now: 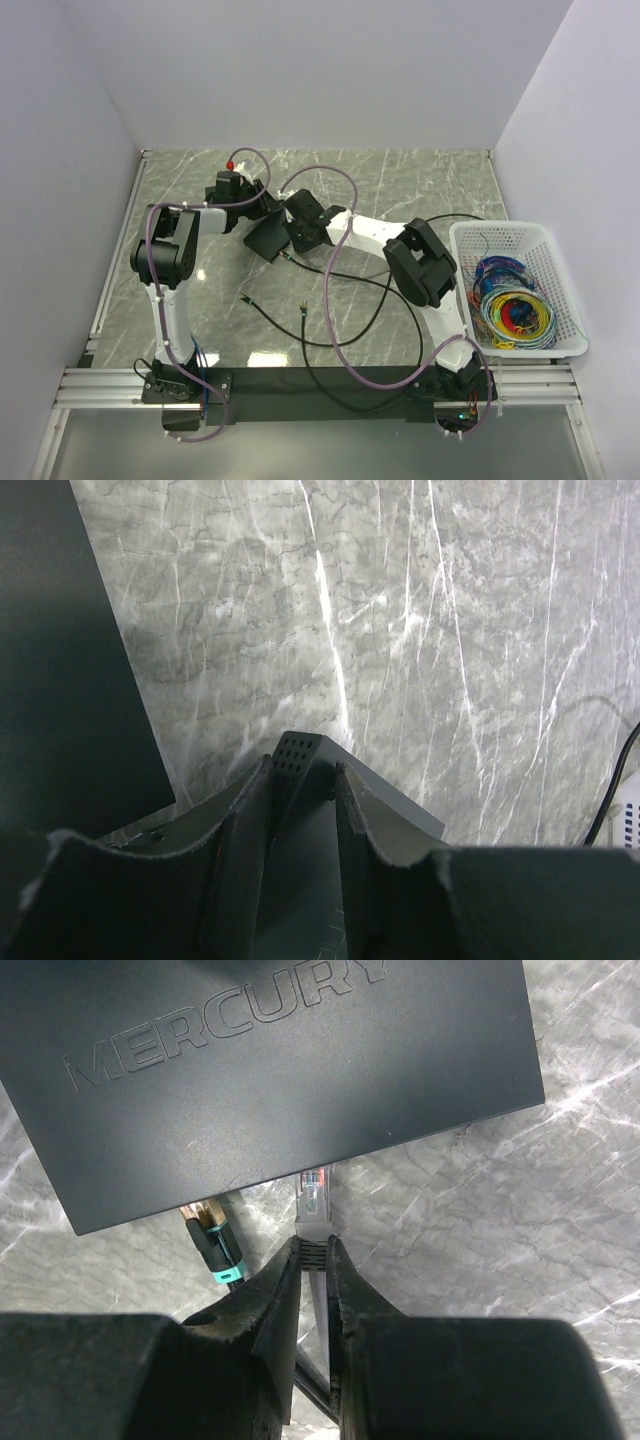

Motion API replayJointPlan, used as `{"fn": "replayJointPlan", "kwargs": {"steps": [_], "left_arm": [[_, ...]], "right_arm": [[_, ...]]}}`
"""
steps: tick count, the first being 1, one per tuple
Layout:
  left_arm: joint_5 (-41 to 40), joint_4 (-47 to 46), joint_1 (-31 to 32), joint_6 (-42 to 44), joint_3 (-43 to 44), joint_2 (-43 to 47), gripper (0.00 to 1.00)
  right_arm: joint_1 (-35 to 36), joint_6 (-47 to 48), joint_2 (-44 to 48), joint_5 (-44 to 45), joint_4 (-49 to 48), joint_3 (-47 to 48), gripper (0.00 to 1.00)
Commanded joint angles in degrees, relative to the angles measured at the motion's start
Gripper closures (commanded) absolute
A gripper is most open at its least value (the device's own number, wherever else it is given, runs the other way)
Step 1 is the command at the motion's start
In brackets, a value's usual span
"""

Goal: Insert the plug into the switch port

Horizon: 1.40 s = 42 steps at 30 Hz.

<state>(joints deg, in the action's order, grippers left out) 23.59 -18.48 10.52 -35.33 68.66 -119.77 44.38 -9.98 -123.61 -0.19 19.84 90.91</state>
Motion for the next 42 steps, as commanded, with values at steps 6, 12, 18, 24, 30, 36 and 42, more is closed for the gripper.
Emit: {"fn": "replayJointPlan", "kwargs": {"steps": [6, 12, 18, 24, 30, 36, 42], "left_arm": [[-1.4, 6.9, 1.3, 3.0, -3.0, 0.5, 0.64], [-0.6, 5.9, 2.1, 3.0, -4.7, 0.7, 0.64], [0.3, 5.6, 2.8, 3.3, -6.6, 1.0, 0.65], [1.5, 5.2, 3.6, 3.3, -8.7, 1.7, 0.65], [4.4, 1.0, 4.2, 0.7, -14.4, 3.3, 0.65], [5.4, -1.8, 4.9, -0.3, -19.4, 4.0, 0.66], [3.9, -3.3, 6.5, -0.7, -21.5, 4.5, 0.66]], "right_arm": [[0.7, 0.9, -0.3, 0.4, -3.8, 4.8, 1.00], [1.2, 2.8, 0.3, 0.4, -5.5, 5.2, 1.00], [1.2, 4.7, -0.1, 1.2, -8.0, 4.9, 1.00], [1.3, 8.9, 4.9, 1.1, -18.2, -2.5, 1.00], [1.1, 9.5, 7.8, 1.2, -26.4, -8.4, 1.00], [0.8, 11.0, 11.1, 0.0, -33.2, -14.1, 1.00], [0.7, 12.2, 12.9, -3.1, -34.6, -14.5, 1.00]]}}
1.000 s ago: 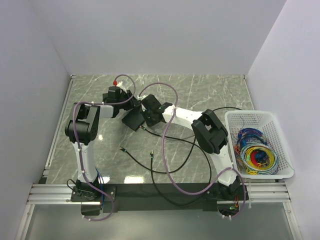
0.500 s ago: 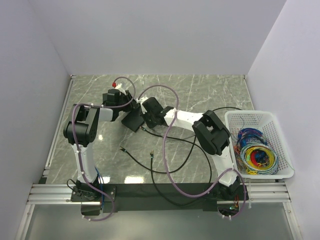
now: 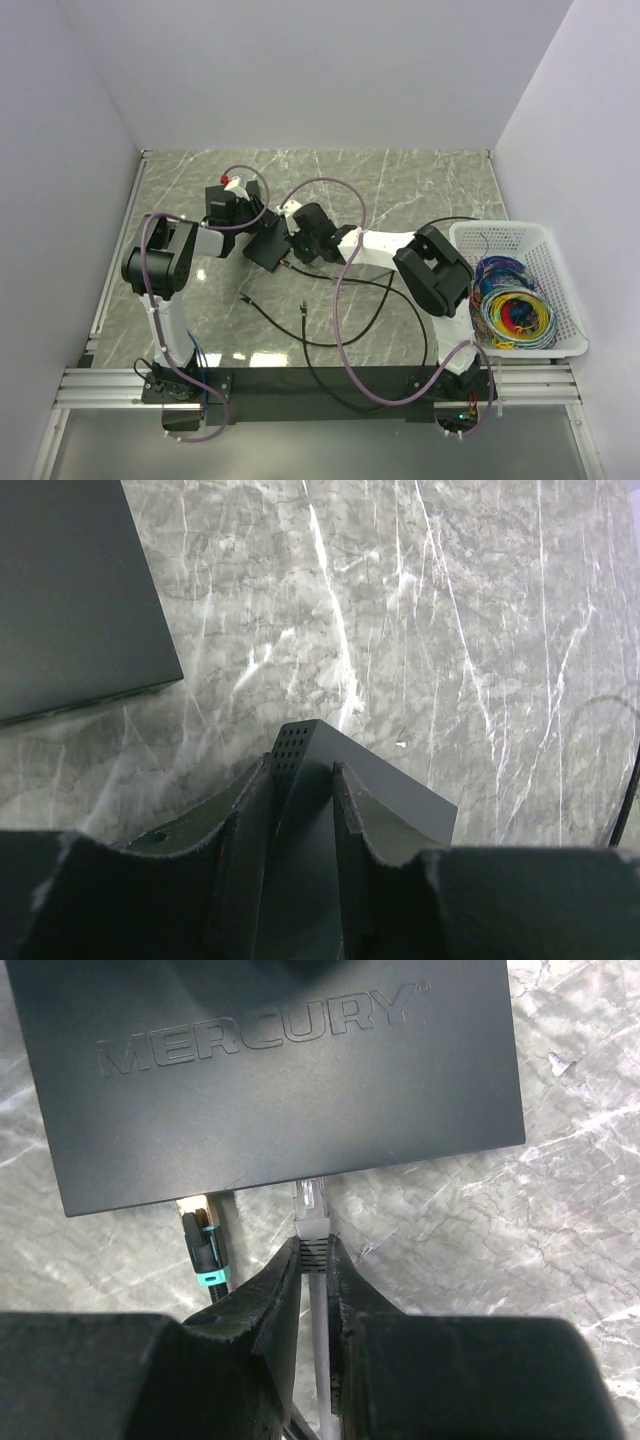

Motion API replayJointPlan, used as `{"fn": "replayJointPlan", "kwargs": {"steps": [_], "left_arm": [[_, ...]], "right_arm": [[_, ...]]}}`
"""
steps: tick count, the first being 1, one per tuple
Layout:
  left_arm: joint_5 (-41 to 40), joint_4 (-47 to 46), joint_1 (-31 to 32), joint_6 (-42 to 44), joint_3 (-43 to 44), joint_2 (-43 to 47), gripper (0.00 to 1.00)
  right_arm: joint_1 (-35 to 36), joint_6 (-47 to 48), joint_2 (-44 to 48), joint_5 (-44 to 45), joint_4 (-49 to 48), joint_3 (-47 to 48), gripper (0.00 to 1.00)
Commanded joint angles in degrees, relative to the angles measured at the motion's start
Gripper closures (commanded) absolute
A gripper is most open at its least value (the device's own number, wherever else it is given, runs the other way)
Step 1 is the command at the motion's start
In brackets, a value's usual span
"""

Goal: Insert the plug into the switch port

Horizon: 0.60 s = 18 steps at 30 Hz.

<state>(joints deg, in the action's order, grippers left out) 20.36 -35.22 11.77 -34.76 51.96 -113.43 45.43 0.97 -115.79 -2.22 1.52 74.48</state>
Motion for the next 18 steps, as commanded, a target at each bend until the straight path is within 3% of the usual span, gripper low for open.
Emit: {"fn": "replayJointPlan", "kwargs": {"steps": [1, 18], "left_arm": [[6.7, 12.5, 5.6, -1.4, -5.6, -1.7, 0.66], [8.6, 0.4, 7.7, -6.9, -13.8, -2.5, 0.68]], "right_arm": [[-0.4, 1.3, 5.2, -1.2, -16.6, 2.0, 1.00], [-0.8, -0.8, 0.7, -0.3, -21.3, 5.1, 1.00]]}}
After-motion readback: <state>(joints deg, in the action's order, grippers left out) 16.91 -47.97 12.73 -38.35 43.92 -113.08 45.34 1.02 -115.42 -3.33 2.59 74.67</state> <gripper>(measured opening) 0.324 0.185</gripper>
